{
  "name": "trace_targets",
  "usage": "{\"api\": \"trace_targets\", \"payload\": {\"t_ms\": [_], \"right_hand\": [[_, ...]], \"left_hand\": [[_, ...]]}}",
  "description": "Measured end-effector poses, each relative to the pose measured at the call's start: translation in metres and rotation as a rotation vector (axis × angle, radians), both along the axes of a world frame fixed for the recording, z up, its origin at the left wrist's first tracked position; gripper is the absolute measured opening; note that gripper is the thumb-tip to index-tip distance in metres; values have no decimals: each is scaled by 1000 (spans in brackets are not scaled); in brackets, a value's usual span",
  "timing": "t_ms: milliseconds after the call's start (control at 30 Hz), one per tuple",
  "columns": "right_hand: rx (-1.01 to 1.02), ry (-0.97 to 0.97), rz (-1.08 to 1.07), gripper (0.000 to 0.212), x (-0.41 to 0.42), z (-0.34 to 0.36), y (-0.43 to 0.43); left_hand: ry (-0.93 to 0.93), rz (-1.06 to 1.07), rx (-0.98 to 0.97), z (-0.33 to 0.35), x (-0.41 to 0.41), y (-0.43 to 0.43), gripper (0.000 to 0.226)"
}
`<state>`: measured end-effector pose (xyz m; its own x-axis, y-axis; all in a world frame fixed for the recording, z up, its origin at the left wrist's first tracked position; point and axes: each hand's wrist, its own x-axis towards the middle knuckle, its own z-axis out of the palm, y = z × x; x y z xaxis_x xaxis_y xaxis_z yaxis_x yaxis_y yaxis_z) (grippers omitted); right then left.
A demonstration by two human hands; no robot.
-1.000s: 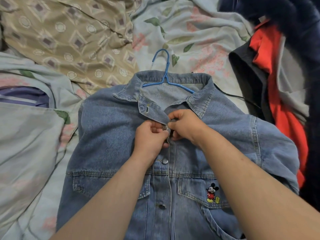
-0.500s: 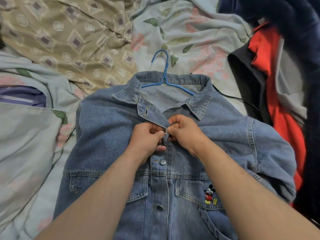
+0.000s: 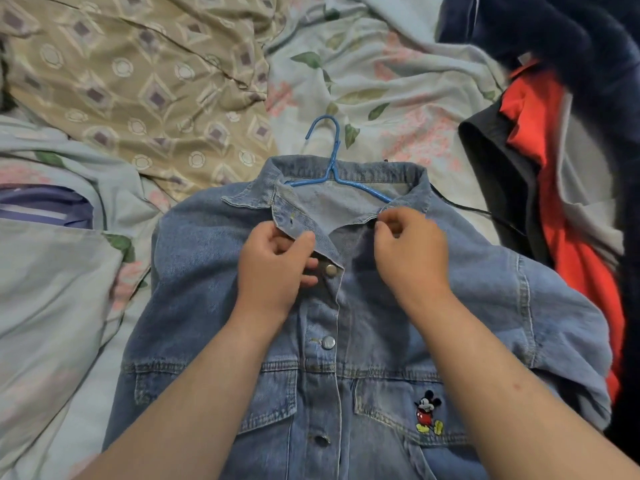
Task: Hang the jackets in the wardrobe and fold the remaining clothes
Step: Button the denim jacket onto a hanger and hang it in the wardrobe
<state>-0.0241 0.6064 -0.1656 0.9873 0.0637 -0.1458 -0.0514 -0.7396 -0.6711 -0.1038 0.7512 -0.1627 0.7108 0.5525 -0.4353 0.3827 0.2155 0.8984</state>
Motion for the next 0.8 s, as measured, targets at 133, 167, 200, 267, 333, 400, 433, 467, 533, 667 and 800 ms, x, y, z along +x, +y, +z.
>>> {"api": "trace_targets", "payload": {"t_ms": [133,167,200,267,333,400,433,467,533,667,800], "right_hand": [[-113,-73,165,14,13,-1,12],[-132,-97,238,16,14,-3,16],[-176,-135,315,18,16,-6,19],[-305,-221,414,20,22,-11,23],[-366,-289,427,17,26,-12,24],[-416,-360,400,13,28,-14,22],[-451,-384,378,14,30,-14,21],[-478,-401,371,14,32,-15,18],[-494,-414,424,11,38,-14,14],[-419,-468,513,19,42,-17,4],[-386,-547,518,10,42,-23,2]], "left_hand": [[-12,26,247,11,31,8,6],[-1,4,329,11,39,7,9],[4,-35,419,11,46,7,13],[23,-155,604,12,55,8,21],[47,-313,843,12,60,7,33],[52,-399,1122,14,64,7,36],[66,-422,1203,15,66,8,33],[95,-436,1224,13,68,8,31],[177,-420,1146,7,73,7,30],[227,-377,928,-4,78,-1,9],[197,-403,760,-20,74,3,7]]}}
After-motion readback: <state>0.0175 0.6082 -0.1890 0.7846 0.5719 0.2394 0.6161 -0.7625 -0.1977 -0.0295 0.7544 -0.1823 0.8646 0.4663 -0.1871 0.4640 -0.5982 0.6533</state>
